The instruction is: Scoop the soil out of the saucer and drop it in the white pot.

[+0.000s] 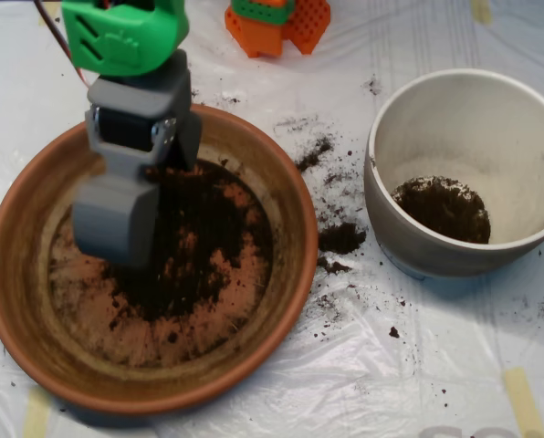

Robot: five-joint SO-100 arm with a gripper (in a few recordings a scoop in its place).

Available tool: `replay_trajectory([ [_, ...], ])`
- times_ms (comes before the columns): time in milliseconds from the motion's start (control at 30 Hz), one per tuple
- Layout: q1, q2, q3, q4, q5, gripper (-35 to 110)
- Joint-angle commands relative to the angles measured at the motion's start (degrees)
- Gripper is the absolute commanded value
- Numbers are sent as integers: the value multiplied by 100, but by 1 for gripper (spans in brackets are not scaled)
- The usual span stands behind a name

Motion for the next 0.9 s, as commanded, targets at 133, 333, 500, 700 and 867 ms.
replay_trajectory([
  [133, 703, 984, 1705, -1450, -35, 38],
  [333, 800, 1283, 2646, -1854, 193, 39],
  [500, 976, 826, 2742, -2171, 246, 39],
  [700, 1107, -114, 2399, -2232, 114, 38],
  [867, 1063, -290, 2373, -2268, 97, 39],
])
